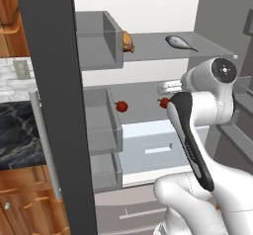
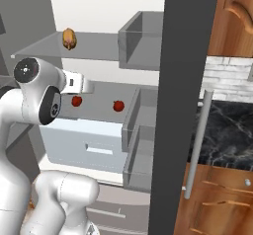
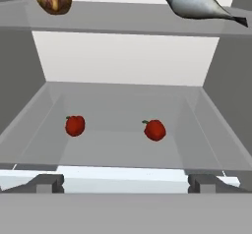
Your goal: Gather the bell peppers from the fridge and place them on a tray on the dining counter. Then gather the fish and chicken drumstick from the fridge and place them on the other tray.
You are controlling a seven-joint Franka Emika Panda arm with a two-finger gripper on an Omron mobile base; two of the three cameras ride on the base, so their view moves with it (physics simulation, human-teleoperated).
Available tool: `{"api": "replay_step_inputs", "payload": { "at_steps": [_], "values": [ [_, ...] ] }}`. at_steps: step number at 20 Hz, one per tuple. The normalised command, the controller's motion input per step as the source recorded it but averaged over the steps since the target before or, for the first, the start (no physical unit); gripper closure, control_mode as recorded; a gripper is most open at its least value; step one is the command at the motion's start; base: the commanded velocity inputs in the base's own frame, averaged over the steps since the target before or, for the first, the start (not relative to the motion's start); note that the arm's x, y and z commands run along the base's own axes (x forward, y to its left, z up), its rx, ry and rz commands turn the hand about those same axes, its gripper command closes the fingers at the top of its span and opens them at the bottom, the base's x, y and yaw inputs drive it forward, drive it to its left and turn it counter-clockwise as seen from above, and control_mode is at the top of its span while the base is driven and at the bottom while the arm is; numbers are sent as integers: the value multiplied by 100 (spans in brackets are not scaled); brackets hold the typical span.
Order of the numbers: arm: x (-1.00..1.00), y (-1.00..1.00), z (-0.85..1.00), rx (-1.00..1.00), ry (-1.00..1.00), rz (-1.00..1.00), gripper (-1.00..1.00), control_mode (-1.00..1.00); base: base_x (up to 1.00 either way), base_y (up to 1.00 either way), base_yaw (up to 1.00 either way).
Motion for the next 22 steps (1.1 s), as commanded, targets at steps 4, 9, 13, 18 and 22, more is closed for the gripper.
{"api": "replay_step_inputs", "payload": {
  "at_steps": [4,9,13,18,22],
  "values": [
    [-4,0,2,0,-3,1,-100,-100,2,0,2],
    [-23,0,33,0,-9,7,-100,-100,0,0,0],
    [-8,0,38,-1,-4,9,-100,-100,0,0,0],
    [1,0,41,0,0,6,-100,-100,0,0,0],
    [6,0,40,0,-2,6,-100,-100,0,0,0]
  ]
}}
